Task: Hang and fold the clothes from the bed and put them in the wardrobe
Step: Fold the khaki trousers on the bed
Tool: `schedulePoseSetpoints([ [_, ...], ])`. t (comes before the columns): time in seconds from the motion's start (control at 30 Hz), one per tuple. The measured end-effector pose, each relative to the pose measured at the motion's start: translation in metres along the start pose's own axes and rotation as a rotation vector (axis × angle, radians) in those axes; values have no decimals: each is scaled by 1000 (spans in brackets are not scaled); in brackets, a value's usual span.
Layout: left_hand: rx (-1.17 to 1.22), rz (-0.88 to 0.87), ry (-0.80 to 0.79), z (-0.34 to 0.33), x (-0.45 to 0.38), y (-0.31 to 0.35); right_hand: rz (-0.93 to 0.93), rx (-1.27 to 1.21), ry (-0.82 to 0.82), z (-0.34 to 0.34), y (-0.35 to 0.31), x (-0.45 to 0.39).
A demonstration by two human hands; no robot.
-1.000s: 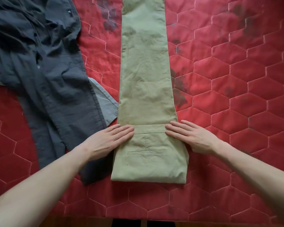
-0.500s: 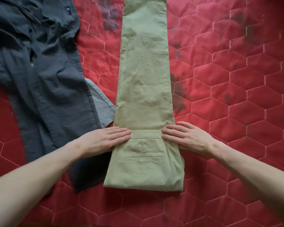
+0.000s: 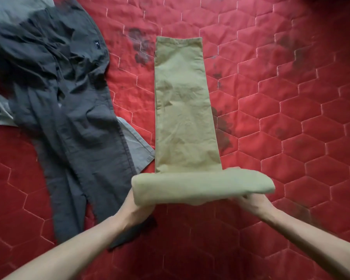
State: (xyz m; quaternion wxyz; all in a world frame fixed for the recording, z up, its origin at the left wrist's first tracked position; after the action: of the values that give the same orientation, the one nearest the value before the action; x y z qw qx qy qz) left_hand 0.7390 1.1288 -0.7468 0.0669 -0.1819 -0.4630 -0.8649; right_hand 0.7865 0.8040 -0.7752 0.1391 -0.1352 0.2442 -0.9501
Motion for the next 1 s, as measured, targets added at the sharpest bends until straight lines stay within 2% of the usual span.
schedulePoseSetpoints([
  [0.03,29,15,105,0,0,-3,-81,-148,8,-1,0,-1],
  [0.13,139,262,70,-16,-14,-27,-274,-397,-9,-9,-3,-9],
  [0.23,136,352,112,-21,-29,-36,-443,-413,8,-21,1,-9],
  [0.33,95,381,158,-22,-30,-39,-498,-382,73,-28,1,-5],
  [0.43,-56,355,317,-12,-25,-30,-544,-281,199,-25,-4,0],
  [0.5,-216,216,505,-3,-26,-10,-452,-115,344,-14,-18,-9],
  [0.57,-367,21,550,-2,-38,9,-254,-14,408,-6,-43,-31],
  [0.7,-652,-308,257,-32,-71,32,176,292,355,-11,-105,-80],
  [0.77,-772,-381,165,-44,-85,30,309,361,255,-24,-118,-104],
  [0.8,-800,-373,146,-45,-92,26,323,367,196,-30,-116,-115],
  [0.87,-831,-356,142,-40,-105,16,238,363,116,-39,-95,-132],
  [0.93,-848,-388,125,-36,-110,11,116,363,90,-39,-67,-137],
  [1.0,-823,-411,105,-35,-110,7,89,358,88,-37,-49,-132],
])
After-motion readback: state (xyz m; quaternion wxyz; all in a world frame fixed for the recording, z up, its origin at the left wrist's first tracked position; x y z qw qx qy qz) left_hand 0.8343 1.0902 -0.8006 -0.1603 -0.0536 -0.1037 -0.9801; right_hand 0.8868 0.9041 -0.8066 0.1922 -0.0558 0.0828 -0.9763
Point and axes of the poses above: each hand's wrist, its own x-axis away from the middle knuckle, its own z-axis out of the back of the hand, y = z × x, the point moved 6 cm from there along -x, towards the middle knuckle, and after that the axes turned 3 degrees about -z, right-handed, at the moved point
